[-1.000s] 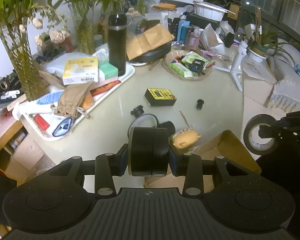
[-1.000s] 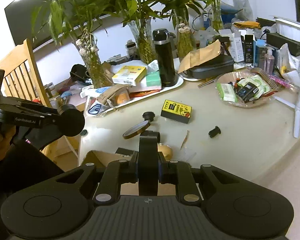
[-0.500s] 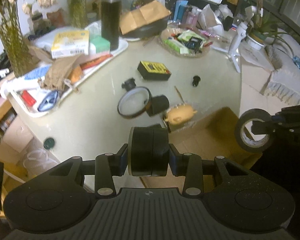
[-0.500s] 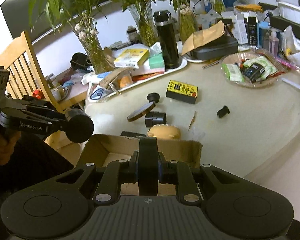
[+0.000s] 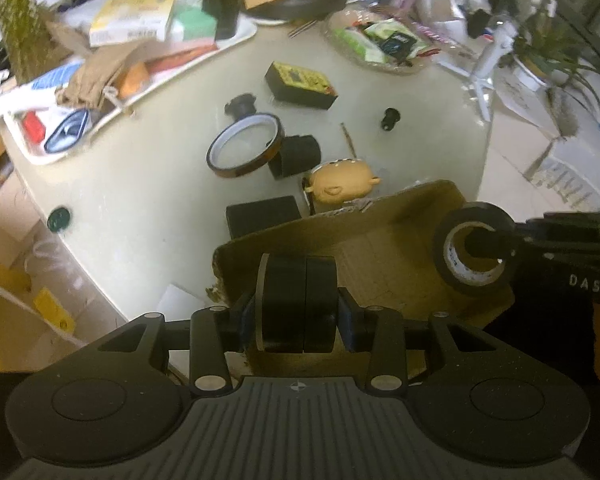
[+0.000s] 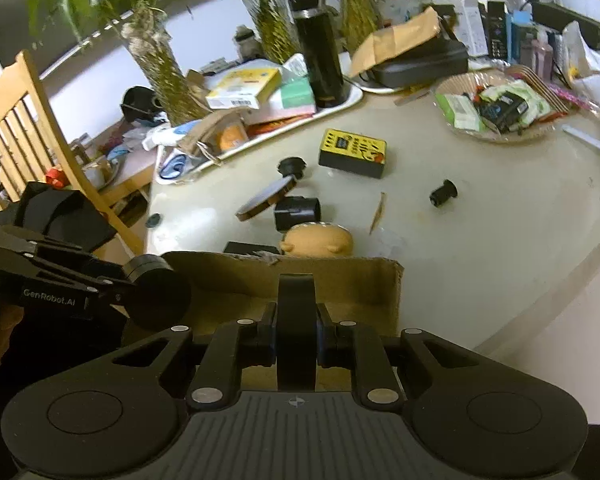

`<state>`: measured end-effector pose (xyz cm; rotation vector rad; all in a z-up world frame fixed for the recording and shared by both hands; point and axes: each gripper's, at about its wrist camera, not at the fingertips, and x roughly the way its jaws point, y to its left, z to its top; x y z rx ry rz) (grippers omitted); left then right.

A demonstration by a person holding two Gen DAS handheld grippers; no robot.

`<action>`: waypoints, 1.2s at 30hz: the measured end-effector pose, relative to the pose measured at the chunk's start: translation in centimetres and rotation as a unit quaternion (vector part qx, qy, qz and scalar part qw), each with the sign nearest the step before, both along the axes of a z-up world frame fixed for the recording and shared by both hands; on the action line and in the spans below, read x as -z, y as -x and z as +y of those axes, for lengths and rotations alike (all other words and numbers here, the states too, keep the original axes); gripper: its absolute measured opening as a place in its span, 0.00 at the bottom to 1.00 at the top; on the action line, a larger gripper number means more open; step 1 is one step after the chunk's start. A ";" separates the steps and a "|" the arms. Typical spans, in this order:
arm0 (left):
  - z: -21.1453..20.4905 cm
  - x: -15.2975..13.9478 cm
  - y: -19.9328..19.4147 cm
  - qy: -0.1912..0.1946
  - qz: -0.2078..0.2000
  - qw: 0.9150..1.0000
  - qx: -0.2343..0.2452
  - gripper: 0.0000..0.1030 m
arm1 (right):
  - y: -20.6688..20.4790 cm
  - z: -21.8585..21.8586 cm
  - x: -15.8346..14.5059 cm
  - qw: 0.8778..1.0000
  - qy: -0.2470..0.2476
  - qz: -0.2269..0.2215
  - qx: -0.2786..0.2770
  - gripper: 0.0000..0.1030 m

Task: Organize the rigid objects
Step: 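Carry the tape roll and black cylinder over the box and open both tools, then withdraw both open tools from the box toward the remaining objects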

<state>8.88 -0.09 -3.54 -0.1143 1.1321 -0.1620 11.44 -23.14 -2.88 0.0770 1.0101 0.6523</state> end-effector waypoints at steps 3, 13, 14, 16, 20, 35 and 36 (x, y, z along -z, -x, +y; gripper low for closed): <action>-0.1 0.7 -0.5 -0.002 0.015 1.000 -0.024 0.38 | -0.5 0.2 0.6 1.000 0.006 0.015 0.005 0.19; 0.8 0.6 0.0 0.020 -0.013 0.998 -0.052 0.51 | -2.0 1.4 1.4 1.000 0.019 0.013 0.004 0.37; 0.9 0.4 0.2 0.019 -0.018 0.998 -0.051 0.51 | -2.0 1.3 1.4 1.000 0.020 0.010 0.004 0.44; 1.3 -0.1 0.7 0.013 -0.028 0.998 -0.051 0.51 | -1.8 1.2 1.3 1.000 0.021 0.005 0.003 0.51; 2.0 0.0 1.2 0.003 -0.032 0.998 -0.052 0.51 | -1.3 0.4 1.1 1.000 0.015 -0.004 0.006 0.61; 2.9 1.1 1.1 -0.003 -0.029 0.998 -0.053 0.51 | -2.0 -0.4 4.2 0.996 0.022 0.075 0.040 0.70; 2.9 1.0 1.1 -0.003 -0.030 0.998 -0.053 0.51 | -1.8 -0.2 4.3 0.996 0.024 0.078 0.039 0.70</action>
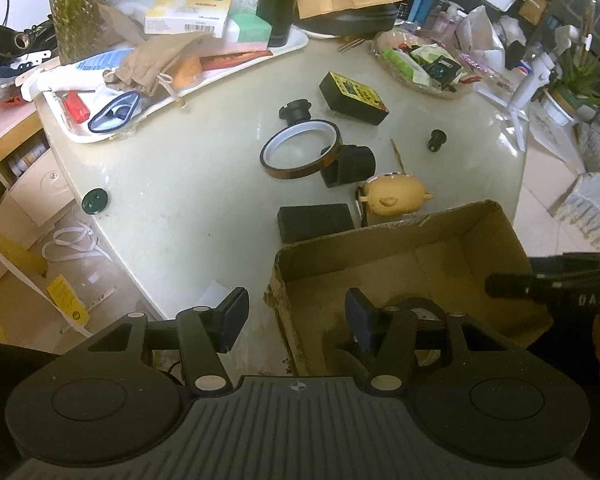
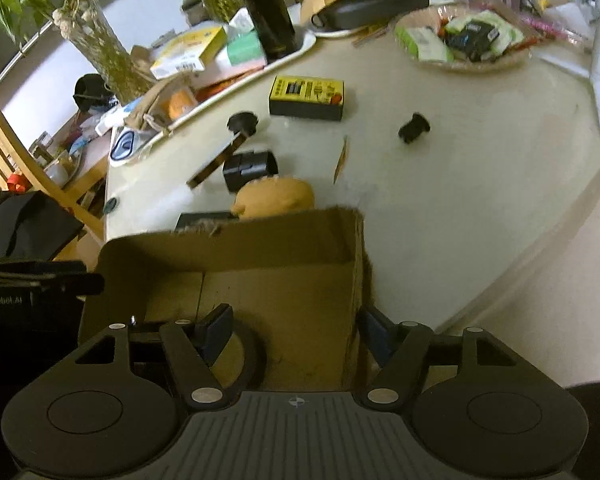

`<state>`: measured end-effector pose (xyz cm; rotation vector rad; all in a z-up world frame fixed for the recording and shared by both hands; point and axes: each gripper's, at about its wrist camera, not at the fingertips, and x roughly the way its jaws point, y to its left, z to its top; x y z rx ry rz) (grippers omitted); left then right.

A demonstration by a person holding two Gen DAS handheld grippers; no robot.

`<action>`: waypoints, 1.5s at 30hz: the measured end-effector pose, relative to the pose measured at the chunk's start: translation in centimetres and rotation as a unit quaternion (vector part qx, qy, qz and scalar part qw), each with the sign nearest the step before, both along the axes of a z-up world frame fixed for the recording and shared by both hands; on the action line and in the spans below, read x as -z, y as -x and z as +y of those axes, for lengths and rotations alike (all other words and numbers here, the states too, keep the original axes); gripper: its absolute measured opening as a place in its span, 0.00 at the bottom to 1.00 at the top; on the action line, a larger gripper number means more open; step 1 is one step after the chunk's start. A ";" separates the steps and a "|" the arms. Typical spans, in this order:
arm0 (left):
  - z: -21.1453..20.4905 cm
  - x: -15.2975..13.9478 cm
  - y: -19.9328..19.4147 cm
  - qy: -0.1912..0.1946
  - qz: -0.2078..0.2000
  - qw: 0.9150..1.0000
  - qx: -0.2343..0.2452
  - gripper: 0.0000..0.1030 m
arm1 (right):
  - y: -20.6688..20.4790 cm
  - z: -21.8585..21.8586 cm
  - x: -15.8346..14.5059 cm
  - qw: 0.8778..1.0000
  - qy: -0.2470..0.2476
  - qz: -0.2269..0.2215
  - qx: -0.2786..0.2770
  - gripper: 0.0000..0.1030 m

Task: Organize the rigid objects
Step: 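Withdraw both open tools from the box toward the remaining objects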

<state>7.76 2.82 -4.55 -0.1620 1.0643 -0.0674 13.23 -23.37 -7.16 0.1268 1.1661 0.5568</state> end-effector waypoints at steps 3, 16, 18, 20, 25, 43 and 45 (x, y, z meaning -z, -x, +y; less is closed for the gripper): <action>0.1 -0.1 0.0 -0.001 -0.002 1.000 -0.001 0.51 | 0.6 0.3 -0.2 1.000 -0.002 0.007 -0.006 0.71; -0.2 -0.9 -1.1 -0.028 -0.028 0.999 0.016 0.51 | 2.0 0.9 -1.0 0.999 0.030 -0.027 -0.020 0.70; -0.4 -1.1 -1.5 -0.033 -0.035 0.999 0.020 0.51 | 1.7 0.9 -1.5 0.997 0.047 -0.050 -0.019 0.71; -0.5 -1.5 -2.0 -0.036 -0.044 0.998 0.024 0.51 | 1.1 0.9 -2.0 0.996 0.053 -0.069 -0.021 0.72; -0.8 -2.5 -3.4 -0.037 -0.067 0.997 0.030 0.51 | -1.2 1.1 -3.7 0.993 0.057 -0.101 -0.018 0.73; -2.8 -4.4 -5.7 -0.038 -0.109 0.991 0.065 0.51 | -8.7 0.2 -5.5 0.987 0.046 -0.149 0.038 0.73; -2.5 -4.3 -5.6 -0.037 -0.108 0.991 0.064 0.51 | -9.2 0.1 -4.7 0.987 0.048 -0.146 0.038 0.73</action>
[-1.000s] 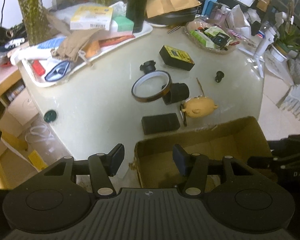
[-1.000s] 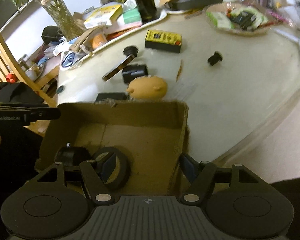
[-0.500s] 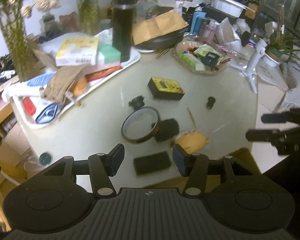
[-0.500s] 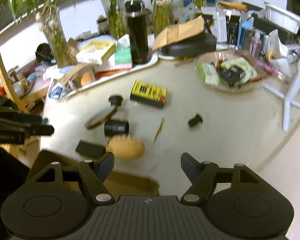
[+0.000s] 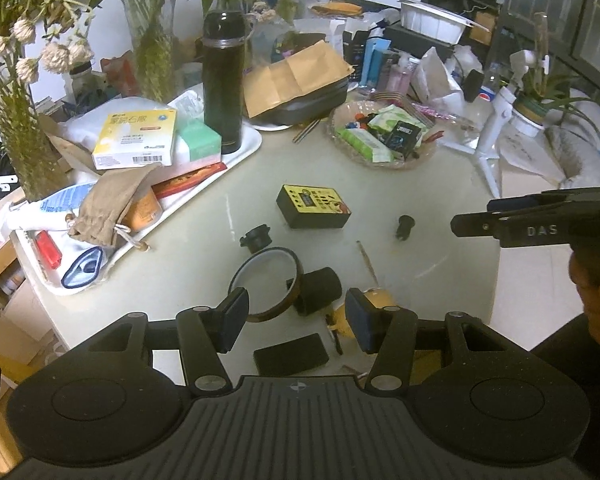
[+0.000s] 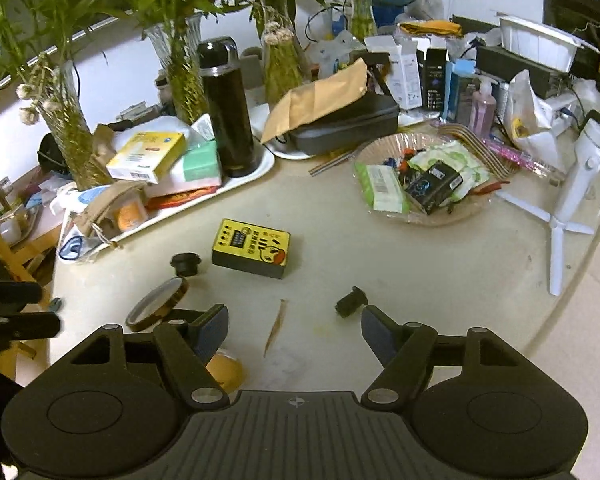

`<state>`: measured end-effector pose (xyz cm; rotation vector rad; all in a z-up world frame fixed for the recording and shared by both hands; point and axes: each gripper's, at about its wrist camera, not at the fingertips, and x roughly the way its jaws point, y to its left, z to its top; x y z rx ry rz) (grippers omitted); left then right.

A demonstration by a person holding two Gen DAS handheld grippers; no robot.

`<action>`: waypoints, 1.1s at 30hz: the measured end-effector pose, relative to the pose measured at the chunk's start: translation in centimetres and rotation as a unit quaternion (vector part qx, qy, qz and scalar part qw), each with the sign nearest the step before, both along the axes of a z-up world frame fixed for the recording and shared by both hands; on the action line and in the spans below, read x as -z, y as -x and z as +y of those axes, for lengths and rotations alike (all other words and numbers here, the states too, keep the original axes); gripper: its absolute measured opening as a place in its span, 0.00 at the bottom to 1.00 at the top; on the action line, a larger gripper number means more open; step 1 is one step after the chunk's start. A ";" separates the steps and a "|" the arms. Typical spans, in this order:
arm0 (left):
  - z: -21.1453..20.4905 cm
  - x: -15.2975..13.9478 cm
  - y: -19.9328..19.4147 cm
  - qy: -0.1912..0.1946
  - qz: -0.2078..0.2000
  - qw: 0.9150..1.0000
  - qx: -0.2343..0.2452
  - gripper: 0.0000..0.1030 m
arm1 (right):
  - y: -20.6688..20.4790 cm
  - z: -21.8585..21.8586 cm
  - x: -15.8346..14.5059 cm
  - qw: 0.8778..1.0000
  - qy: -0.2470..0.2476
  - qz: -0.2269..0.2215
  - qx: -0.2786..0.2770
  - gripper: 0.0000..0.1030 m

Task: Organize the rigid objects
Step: 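Withdraw both open tools from the box toward the remaining objects, then close the right tool on the small black rubber plug and lift it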

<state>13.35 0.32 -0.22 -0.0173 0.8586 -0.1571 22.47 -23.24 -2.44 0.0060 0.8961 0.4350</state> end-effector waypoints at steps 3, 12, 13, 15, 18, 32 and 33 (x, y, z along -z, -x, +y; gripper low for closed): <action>0.5 0.2 0.2 0.003 0.003 1.000 -0.002 0.51 | -0.4 0.0 1.0 1.000 0.005 0.002 -0.005 0.73; 1.1 1.1 0.8 0.002 0.012 1.000 0.003 0.51 | -2.2 0.4 4.4 1.000 0.012 0.013 -0.017 0.67; 1.1 1.2 0.8 0.002 0.013 1.000 0.003 0.51 | -2.4 0.4 4.8 1.000 0.012 0.017 -0.016 0.66; 1.2 1.4 0.8 0.005 0.015 1.000 0.003 0.51 | -3.0 0.4 5.3 1.000 0.013 0.022 -0.011 0.63; 1.2 1.7 0.7 0.012 0.018 1.000 0.005 0.51 | -3.9 0.2 5.9 0.999 0.010 0.032 -0.003 0.59; 1.5 2.1 0.7 0.025 0.018 1.000 0.005 0.51 | -7.0 0.7 9.8 0.997 0.007 0.071 0.029 0.46; 1.6 2.1 0.7 0.026 0.018 0.999 0.004 0.51 | -7.2 0.8 10.0 0.997 0.006 0.074 0.032 0.44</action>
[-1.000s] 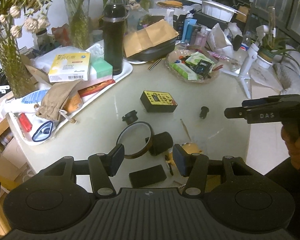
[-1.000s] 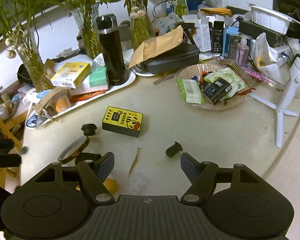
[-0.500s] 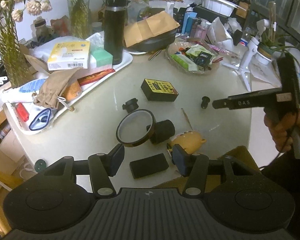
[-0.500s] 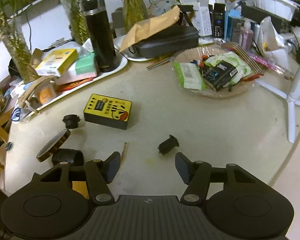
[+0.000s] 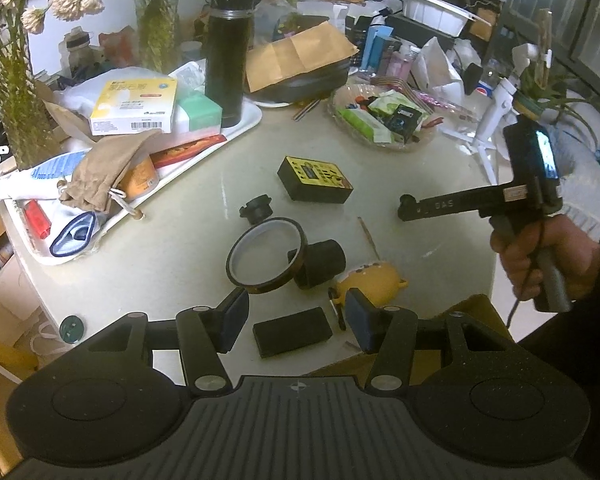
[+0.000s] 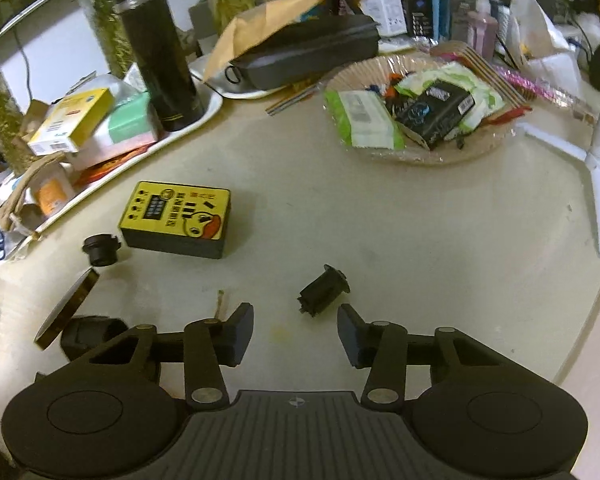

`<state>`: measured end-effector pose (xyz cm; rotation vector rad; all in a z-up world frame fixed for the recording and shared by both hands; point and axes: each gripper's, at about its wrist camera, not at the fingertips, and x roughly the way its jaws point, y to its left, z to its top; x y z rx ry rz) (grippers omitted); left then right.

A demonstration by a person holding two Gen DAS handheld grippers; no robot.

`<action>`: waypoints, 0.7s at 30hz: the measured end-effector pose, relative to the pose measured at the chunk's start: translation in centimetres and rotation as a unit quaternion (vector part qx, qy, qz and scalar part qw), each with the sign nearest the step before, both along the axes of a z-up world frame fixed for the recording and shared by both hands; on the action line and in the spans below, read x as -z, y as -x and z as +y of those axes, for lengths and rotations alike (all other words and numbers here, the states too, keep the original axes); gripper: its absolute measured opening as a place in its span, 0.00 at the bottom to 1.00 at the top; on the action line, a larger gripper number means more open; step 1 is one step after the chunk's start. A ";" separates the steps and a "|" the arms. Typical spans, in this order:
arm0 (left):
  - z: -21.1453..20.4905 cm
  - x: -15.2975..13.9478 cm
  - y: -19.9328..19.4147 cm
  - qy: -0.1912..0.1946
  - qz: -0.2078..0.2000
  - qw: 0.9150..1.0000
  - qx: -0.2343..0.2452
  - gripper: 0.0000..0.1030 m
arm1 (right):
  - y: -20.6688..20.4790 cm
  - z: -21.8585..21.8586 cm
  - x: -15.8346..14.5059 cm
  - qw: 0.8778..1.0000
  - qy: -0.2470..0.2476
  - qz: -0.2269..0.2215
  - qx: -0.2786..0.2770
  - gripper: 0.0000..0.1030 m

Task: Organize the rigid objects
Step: 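Close the right tool on the small black rubber plug and lift it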

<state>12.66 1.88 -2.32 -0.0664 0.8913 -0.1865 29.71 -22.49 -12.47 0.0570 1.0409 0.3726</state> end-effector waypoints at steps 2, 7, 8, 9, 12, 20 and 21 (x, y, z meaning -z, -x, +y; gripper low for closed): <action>0.2 0.1 0.0 0.002 0.001 1.000 -0.002 0.51 | -0.4 0.0 0.6 1.000 0.000 0.002 0.009 0.42; 0.5 0.3 0.1 0.003 0.005 1.000 -0.004 0.51 | -1.2 0.3 1.7 1.000 0.000 0.006 0.024 0.37; 0.6 0.3 0.1 0.003 0.006 1.000 -0.004 0.51 | -1.3 0.3 1.8 1.000 0.001 0.004 0.027 0.35; 0.6 0.3 0.1 0.003 0.007 1.000 -0.004 0.51 | -1.5 0.4 2.0 1.000 0.002 0.003 0.031 0.33; 0.8 0.4 0.1 0.004 0.008 1.000 -0.006 0.51 | -1.7 0.4 2.2 0.999 0.007 -0.004 0.043 0.28; 0.8 0.6 -0.1 0.000 0.012 1.000 -0.007 0.51 | -1.5 1.0 2.5 0.998 0.044 -0.037 0.034 0.22; 0.8 0.5 -0.1 0.000 0.011 1.000 -0.007 0.51 | -1.4 1.1 2.5 0.998 0.047 -0.039 0.028 0.22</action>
